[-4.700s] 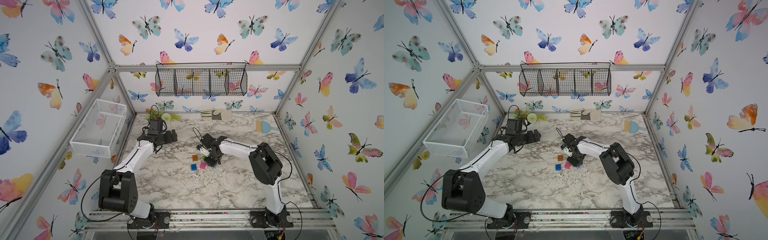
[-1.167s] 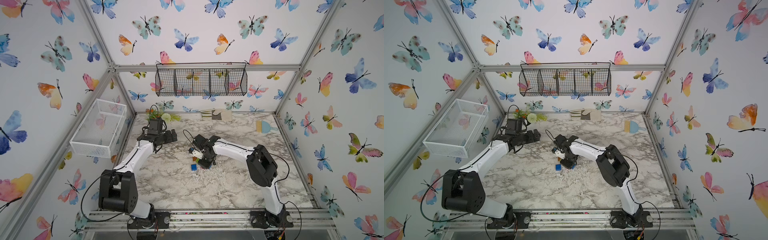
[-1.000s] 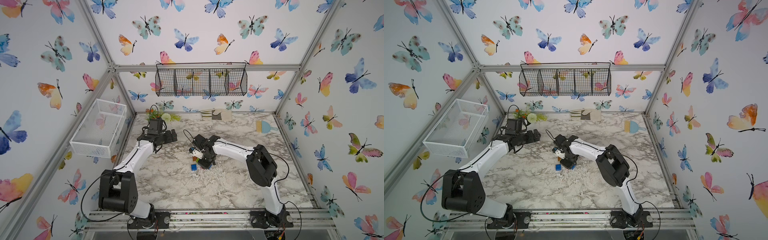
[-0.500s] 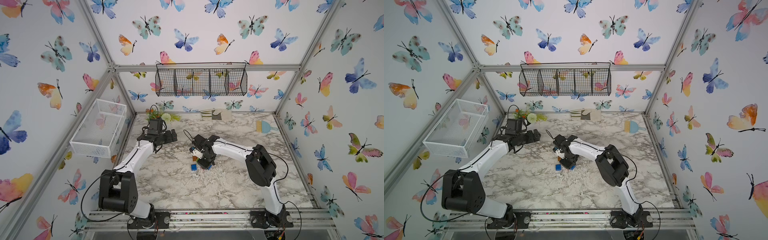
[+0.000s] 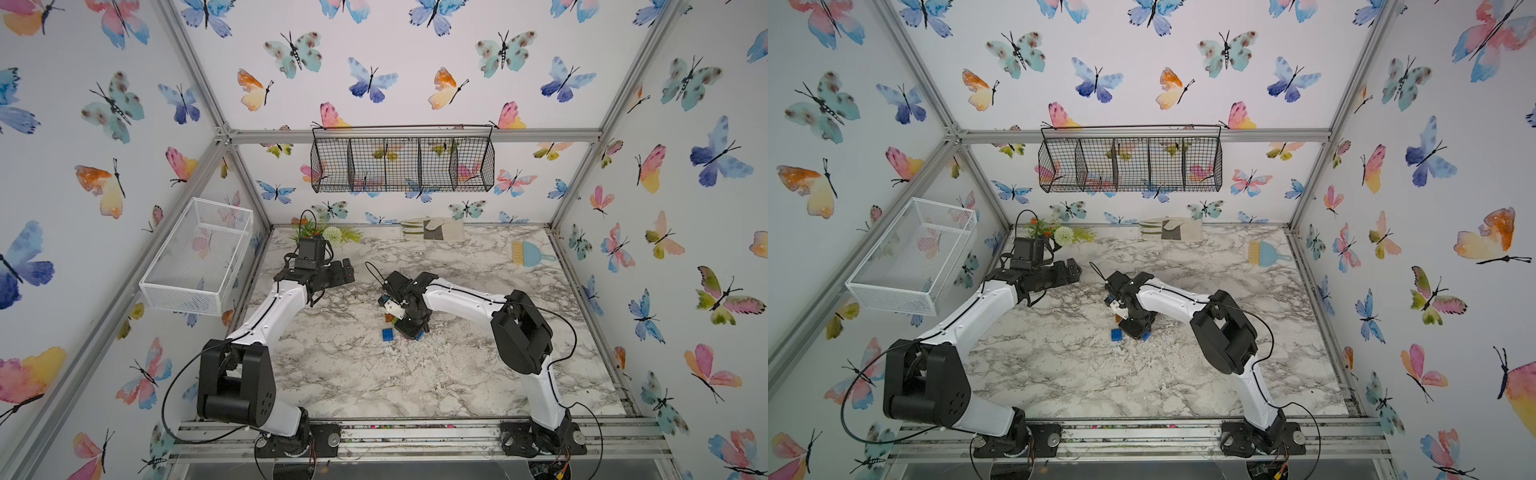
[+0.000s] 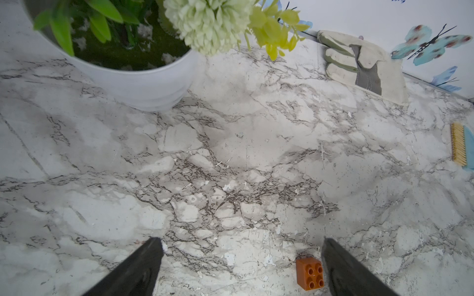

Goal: Assemble the letter y with lego
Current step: Assemble the lego brick with the lego brick.

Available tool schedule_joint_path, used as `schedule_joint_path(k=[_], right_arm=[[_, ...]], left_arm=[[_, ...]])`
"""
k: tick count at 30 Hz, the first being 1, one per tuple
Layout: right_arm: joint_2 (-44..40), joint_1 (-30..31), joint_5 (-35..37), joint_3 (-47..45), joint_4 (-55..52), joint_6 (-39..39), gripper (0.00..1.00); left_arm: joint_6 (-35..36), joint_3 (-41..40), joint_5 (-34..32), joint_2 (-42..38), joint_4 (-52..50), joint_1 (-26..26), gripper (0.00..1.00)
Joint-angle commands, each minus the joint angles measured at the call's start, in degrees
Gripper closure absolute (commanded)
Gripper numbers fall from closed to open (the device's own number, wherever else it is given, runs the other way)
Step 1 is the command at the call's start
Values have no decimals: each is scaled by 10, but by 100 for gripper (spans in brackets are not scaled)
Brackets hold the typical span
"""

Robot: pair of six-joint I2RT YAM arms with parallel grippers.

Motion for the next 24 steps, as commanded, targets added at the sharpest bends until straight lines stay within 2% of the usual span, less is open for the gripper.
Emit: schedule_joint_path(k=[1, 11, 24], right_arm=[[21, 7, -12, -31, -80, 10, 86], [-8, 7, 0, -20, -34, 89, 86], [-24, 7, 21, -8, -36, 102, 85]], left_arm=[[-2, 15, 7, 2, -10, 4, 3], [-3, 15, 6, 1, -11, 4, 3], [-2, 14, 7, -1, -11, 4, 3]])
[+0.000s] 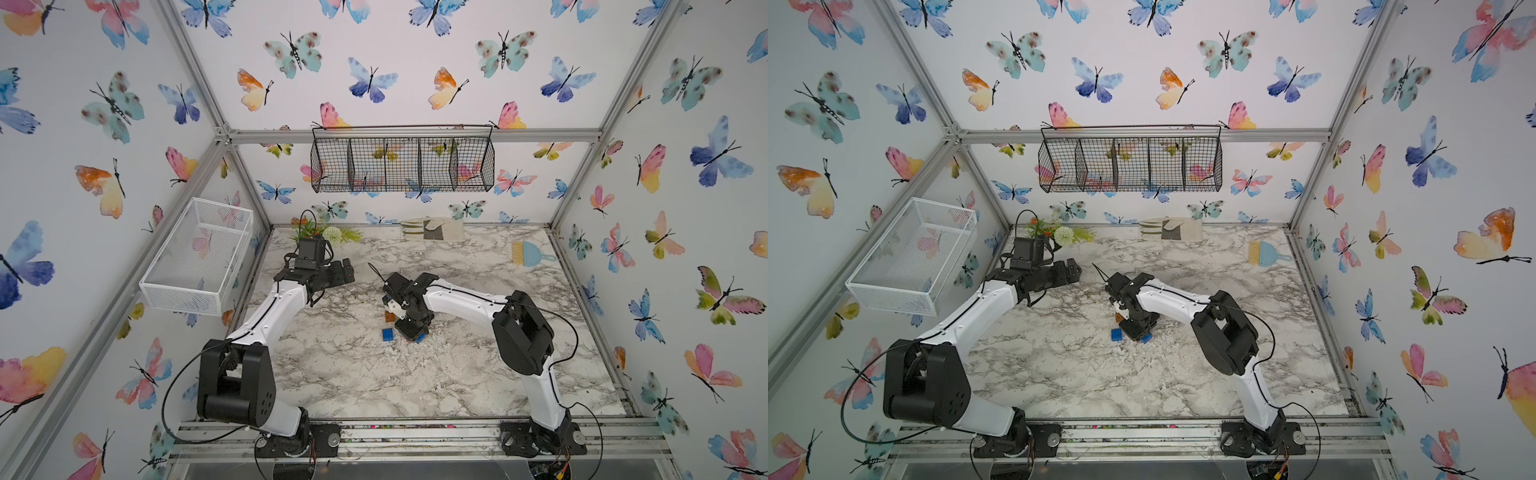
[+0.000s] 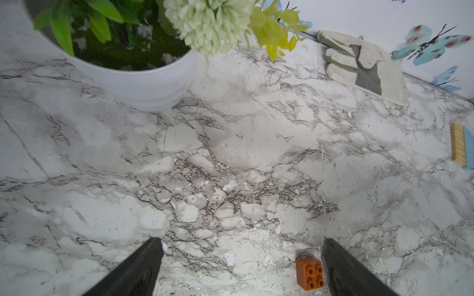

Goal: Assemble the letter y with lego
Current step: Assemble the lego brick with the lego brick.

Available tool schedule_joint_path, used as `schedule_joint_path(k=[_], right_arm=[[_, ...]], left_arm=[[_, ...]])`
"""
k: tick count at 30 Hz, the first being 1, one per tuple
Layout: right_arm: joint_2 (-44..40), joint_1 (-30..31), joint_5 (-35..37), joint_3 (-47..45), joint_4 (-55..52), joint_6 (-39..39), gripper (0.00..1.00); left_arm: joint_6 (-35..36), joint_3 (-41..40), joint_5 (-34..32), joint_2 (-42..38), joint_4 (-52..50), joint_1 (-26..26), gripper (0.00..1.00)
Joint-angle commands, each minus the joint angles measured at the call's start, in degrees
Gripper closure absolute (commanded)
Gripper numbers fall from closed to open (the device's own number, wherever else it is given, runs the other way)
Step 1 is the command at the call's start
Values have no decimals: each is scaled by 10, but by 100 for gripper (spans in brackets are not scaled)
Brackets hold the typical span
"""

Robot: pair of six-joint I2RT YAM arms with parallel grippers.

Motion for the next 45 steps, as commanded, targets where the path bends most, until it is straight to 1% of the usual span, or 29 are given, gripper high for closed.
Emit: schedule_joint_path(k=[1, 8, 12, 14, 17, 20, 24, 27, 30, 32, 33, 35, 37, 41, 45], right_arm=[[-18, 4, 12, -6, -25, 10, 85], [-22, 4, 8, -12, -31, 11, 85], [-19, 4, -1, -25, -45, 3, 87], [-16, 4, 6, -39, -51, -1, 88], [-21, 4, 39, -70, -48, -6, 86], [-39, 3, 60, -100, -24, -39, 86], [-43, 1, 68, -123, -3, -98, 87], [-51, 1, 59, -141, 17, -122, 90], [-79, 1, 35, -173, 58, -147, 92], [-96, 1, 34, -199, 78, -158, 92], [-96, 0, 40, -201, 75, -159, 93], [-86, -8, 64, -199, 63, -132, 98], [-75, -18, 41, -183, 42, -107, 98], [-82, -19, -10, -163, 39, -80, 97], [-61, -19, -23, -125, 18, -66, 96]], left_arm=[[-2, 15, 6, 0, -11, 5, 3], [-2, 15, 7, 2, -10, 4, 3], [-3, 15, 6, 2, -11, 4, 3], [-3, 15, 6, 1, -11, 5, 3], [-3, 14, 5, 1, -11, 5, 3], [-2, 15, 7, 2, -11, 4, 3], [-2, 15, 7, 2, -11, 5, 3], [-3, 15, 6, 1, -11, 5, 3], [-3, 15, 8, 0, -11, 5, 3], [-2, 16, 7, 1, -11, 5, 3], [-3, 16, 8, 1, -11, 5, 3], [-3, 16, 8, 1, -11, 5, 3], [-3, 16, 9, 1, -11, 5, 3], [-3, 17, 8, 2, -12, 5, 3], [-3, 17, 10, 1, -11, 5, 3]])
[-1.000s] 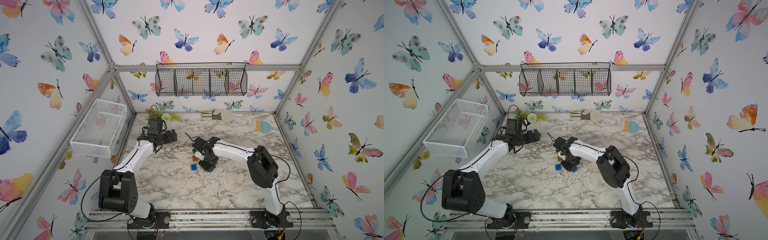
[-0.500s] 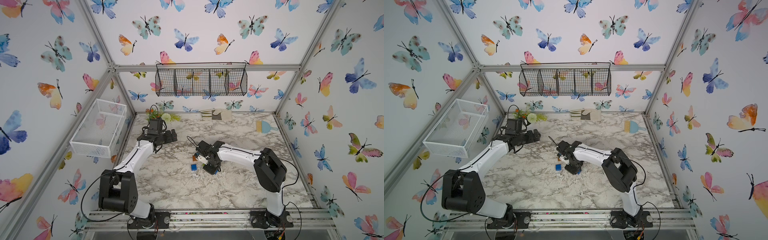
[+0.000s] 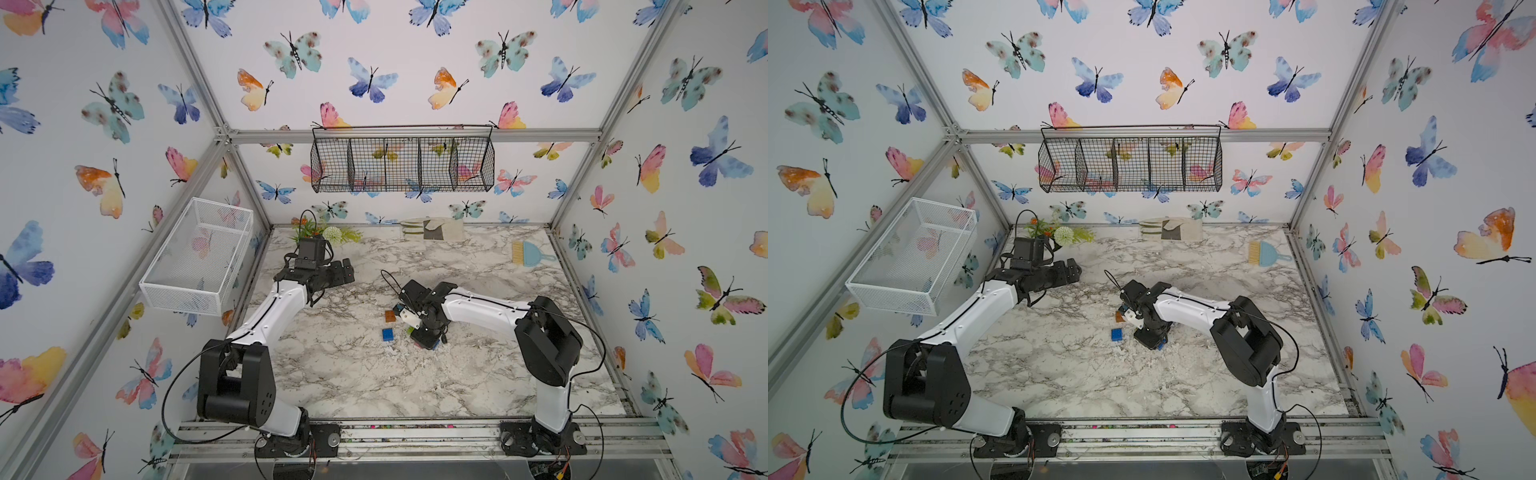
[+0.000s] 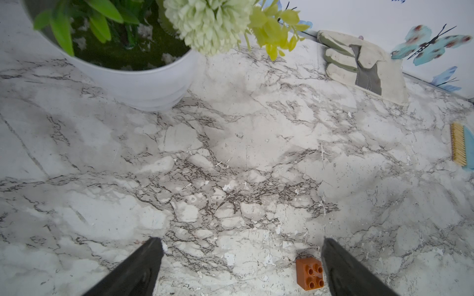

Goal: Assemble the letter y with lego
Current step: Assemble the lego brick with the lego brick.

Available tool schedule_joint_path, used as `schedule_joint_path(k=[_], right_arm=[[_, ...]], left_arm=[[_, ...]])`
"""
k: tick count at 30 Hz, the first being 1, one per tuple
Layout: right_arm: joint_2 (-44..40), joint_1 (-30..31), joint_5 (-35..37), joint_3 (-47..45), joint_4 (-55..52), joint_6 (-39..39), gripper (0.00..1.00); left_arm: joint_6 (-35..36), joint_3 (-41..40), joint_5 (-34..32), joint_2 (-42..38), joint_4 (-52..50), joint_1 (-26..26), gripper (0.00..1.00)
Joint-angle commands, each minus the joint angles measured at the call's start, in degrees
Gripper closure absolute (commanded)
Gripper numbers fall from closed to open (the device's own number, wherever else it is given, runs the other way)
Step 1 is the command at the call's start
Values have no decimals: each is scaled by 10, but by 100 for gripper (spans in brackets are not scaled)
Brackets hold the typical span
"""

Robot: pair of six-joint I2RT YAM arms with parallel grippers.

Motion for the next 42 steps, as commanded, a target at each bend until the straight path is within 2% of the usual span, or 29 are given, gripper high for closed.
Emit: schedule_joint_path(k=[1, 5, 8, 14, 19, 25, 28, 36, 39, 42], right_arm=[[39, -3, -21, 26, -41, 22, 96], [66, -3, -7, 54, -61, 37, 96], [76, -3, 12, 64, -80, 79, 97], [69, -3, 11, 46, -57, 155, 98], [82, 5, 23, 21, -46, 168, 98], [84, 20, 85, -9, -35, 165, 98], [87, 21, 93, -9, -38, 162, 98], [86, 21, 79, -1, -28, 144, 98], [70, 21, 60, 7, -9, 113, 98], [50, 18, 75, 22, 7, 66, 98]], left_arm=[[-3, 17, 10, 1, -11, 5, 3], [-3, 16, 6, -2, -11, 5, 3], [-3, 16, 7, -2, -11, 5, 3], [-3, 16, 9, -2, -11, 7, 3], [-3, 15, 8, -2, -10, 7, 3], [-4, 15, 7, 0, -11, 7, 3], [-4, 16, 8, 1, -11, 7, 3], [-3, 15, 8, 1, -11, 7, 3], [-3, 15, 12, 4, -12, 4, 3], [-6, 17, 13, 7, -16, -10, 3]])
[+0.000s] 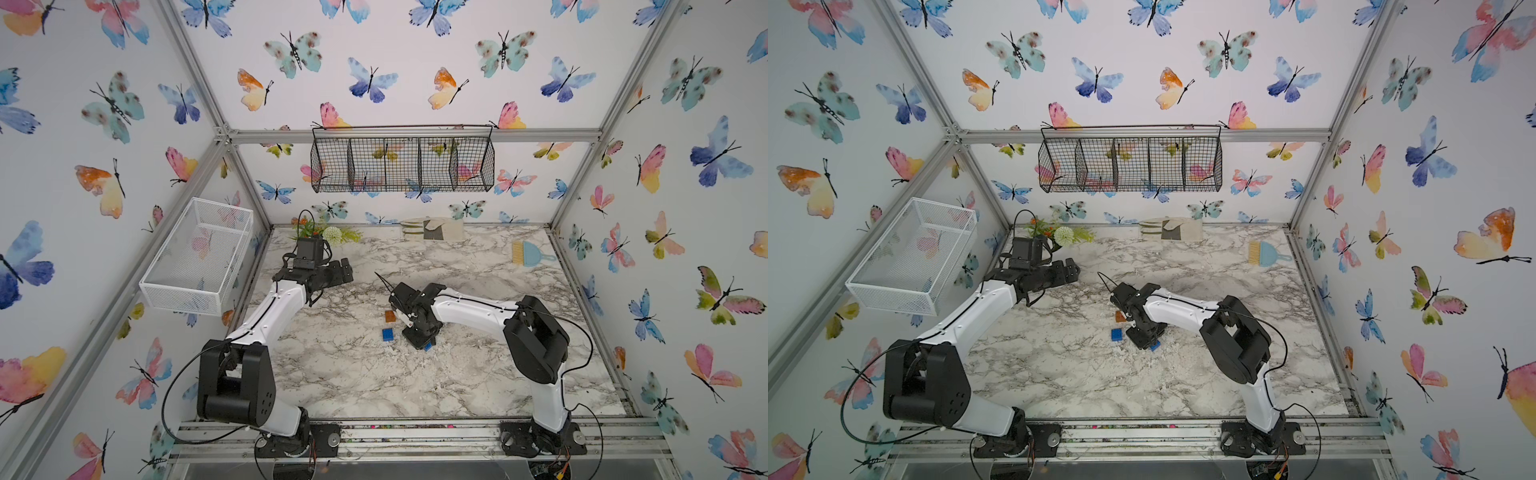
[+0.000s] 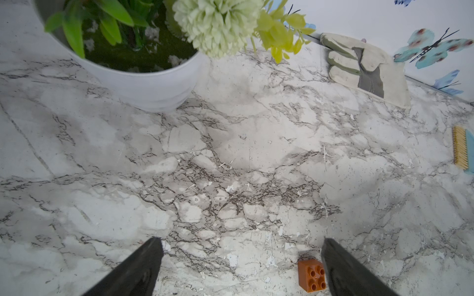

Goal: Assemble the letter y with lego
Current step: Assemble the lego brick with the lego brick, then pick up the lego brick from the center of the board.

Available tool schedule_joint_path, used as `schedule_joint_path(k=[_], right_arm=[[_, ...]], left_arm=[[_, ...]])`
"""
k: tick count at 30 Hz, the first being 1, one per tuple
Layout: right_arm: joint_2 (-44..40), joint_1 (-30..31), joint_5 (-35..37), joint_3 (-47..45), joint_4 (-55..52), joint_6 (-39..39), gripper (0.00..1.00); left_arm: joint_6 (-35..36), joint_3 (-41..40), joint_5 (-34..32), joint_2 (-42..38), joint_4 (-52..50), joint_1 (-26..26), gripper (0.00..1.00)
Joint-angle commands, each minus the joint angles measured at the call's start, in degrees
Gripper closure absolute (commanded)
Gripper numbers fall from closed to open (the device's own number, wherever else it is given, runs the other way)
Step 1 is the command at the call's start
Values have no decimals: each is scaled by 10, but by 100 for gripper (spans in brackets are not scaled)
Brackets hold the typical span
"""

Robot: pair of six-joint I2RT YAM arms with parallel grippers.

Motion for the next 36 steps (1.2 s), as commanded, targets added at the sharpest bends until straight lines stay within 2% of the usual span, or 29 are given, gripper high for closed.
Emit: schedule_joint_path(k=[1, 3, 8, 10, 13, 17, 21, 26, 28, 36], right_arm=[[5, -9, 47, -7, 21, -73, 98], [-25, -24, 78, -9, 43, -98, 98], [-136, -98, 39, -45, 125, -166, 97], [-158, -133, 37, -52, 134, -166, 96], [-150, -177, 63, -25, 82, -138, 97], [-162, -182, 39, -27, 84, -125, 97], [-165, -182, 26, -28, 88, -116, 97], [-166, -182, 18, -25, 77, -112, 96], [-169, -182, 13, -28, 80, -112, 96], [-165, -181, 8, -32, 84, -111, 96]], left_arm=[[-9, 15, 15, 7, -16, -17, 3], [-16, 11, 16, 7, -15, -32, 3], [-40, -18, 15, 9, 11, -84, 3], [-49, -28, 12, 17, 18, -105, 4], [-58, -33, 8, 38, 26, -140, 8], [-60, -8, -31, 88, 7, -202, 15], [-72, 21, -40, 142, -6, -233, 31], [-87, 32, -51, 167, -12, -242, 35], [-99, 36, -59, 176, -24, -242, 43], [-135, 42, -62, 205, -25, -247, 45]])
